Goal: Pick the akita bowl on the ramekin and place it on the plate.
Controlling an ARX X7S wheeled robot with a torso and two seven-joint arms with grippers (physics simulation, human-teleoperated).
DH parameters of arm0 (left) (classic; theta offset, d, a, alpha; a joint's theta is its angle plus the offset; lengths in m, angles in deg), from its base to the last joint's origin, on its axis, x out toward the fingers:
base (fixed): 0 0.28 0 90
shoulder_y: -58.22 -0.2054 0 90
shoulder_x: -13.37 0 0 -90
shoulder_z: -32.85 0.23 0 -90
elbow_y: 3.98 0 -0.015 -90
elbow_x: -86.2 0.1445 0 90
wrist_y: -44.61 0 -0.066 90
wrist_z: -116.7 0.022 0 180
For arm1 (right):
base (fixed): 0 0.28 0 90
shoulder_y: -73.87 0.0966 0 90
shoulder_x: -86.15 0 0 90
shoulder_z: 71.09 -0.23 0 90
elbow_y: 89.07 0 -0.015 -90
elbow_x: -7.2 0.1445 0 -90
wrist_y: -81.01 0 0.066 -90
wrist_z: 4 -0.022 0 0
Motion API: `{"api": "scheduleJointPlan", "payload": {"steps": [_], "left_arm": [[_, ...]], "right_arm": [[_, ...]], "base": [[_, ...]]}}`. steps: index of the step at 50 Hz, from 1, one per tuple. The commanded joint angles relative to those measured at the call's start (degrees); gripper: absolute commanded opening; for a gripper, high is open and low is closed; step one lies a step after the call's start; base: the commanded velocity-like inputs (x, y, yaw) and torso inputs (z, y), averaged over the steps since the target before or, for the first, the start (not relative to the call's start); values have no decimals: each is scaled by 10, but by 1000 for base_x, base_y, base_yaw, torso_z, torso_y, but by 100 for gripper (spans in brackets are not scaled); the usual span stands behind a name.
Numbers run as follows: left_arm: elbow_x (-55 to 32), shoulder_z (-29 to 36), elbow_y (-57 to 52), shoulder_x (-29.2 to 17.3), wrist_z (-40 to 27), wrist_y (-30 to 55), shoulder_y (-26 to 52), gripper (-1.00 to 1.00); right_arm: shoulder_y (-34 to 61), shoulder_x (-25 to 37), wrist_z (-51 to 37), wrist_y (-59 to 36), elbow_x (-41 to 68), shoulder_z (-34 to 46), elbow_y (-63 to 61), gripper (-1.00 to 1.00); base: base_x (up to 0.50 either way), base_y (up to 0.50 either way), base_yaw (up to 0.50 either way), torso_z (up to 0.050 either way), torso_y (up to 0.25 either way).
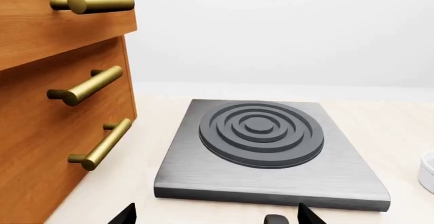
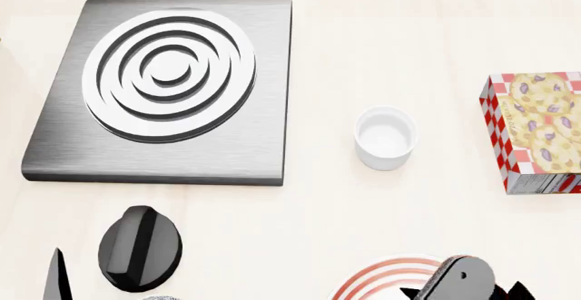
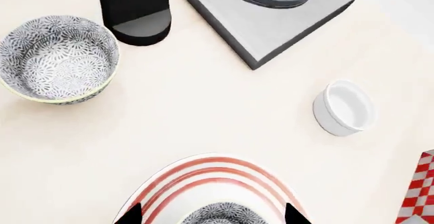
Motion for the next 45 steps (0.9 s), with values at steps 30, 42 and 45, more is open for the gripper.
{"api": "scheduleJointPlan", "payload": {"steps": [30,42,45], "left_arm": [[-2,-1,3,-6,2,-24,-3,100],[-5,0,1,-10,3,-25,-3,100],[-7,0,3,-10,4,-26,-2,100]], "right_arm": [[-206,-123,-95,349,-234,-155,63,100],[-229,-163,-109,408,-281,-169,88,100],[-237,-173,-112,425,-295,-171,91,100]], "base": [[0,0,0,0,3],[0,0,0,0,226],[0,0,0,0,250]]}}
